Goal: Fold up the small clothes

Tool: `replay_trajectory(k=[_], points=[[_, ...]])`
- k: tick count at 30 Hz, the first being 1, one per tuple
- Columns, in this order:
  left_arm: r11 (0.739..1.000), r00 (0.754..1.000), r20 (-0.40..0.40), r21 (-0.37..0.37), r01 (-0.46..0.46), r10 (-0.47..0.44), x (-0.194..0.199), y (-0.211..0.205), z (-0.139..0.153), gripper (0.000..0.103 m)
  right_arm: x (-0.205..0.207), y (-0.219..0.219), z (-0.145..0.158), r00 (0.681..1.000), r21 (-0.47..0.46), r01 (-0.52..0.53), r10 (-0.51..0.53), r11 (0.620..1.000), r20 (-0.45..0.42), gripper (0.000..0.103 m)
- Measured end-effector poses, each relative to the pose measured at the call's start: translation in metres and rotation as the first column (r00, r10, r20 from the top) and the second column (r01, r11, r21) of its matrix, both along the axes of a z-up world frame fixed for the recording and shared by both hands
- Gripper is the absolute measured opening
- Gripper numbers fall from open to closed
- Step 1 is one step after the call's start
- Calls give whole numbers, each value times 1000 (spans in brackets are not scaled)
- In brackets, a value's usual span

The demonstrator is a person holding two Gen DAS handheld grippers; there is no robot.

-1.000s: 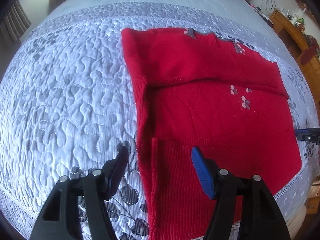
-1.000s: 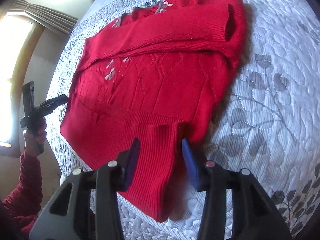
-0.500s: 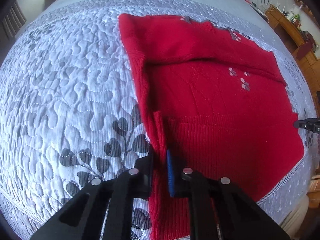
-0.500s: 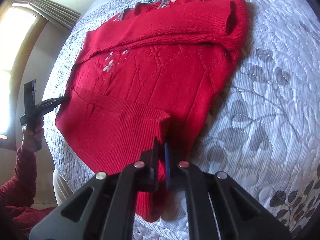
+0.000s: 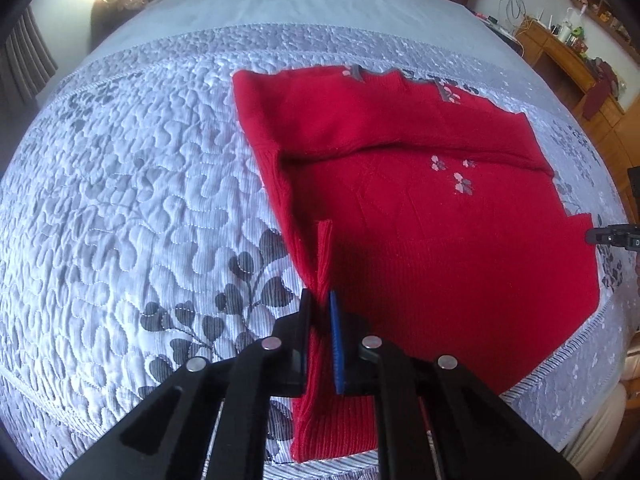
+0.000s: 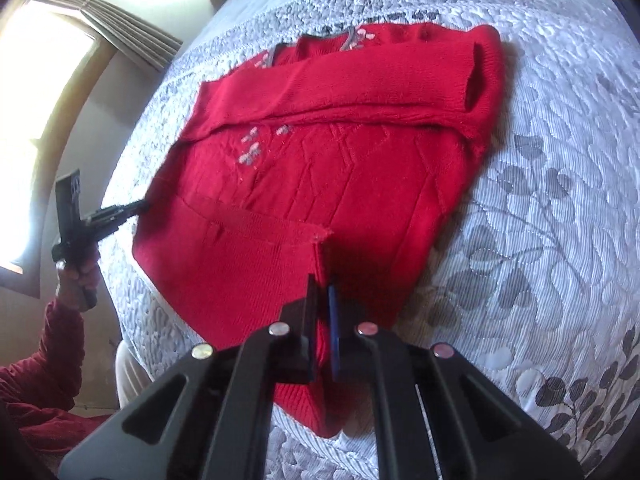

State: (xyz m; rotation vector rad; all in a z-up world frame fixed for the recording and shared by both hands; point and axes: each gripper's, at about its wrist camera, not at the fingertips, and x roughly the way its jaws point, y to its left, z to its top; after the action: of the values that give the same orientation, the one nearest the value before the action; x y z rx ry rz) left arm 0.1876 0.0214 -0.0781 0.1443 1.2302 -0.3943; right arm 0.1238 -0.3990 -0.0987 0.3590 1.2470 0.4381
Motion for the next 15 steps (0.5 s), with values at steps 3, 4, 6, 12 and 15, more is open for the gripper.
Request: replay_trajectory(k=[3,4,6,12,15], points=[[1000,999,31,9,13,-13,1,-3,7,11,-1,-2,5,1000,0,3,-3,1000,13,4],[1000,999,44,26,12,-13,2,-2,9,12,-1,-2,5,1000,-2,4,-4,1000,12,4],[998,997,72,55,0,-4,8,-1,11,32,0,-2,2,1000,-13,8,-8,1000,3,4],[994,994,65,62,85,-89,28,-18,3,52,0,-3,-4,1000,-9,12,-12,1000,-13,4],[987,986,65,58,152,-156,32,-33,-1,52,1,-5,-7,1000,-8,17,-17,1000,-24,4]])
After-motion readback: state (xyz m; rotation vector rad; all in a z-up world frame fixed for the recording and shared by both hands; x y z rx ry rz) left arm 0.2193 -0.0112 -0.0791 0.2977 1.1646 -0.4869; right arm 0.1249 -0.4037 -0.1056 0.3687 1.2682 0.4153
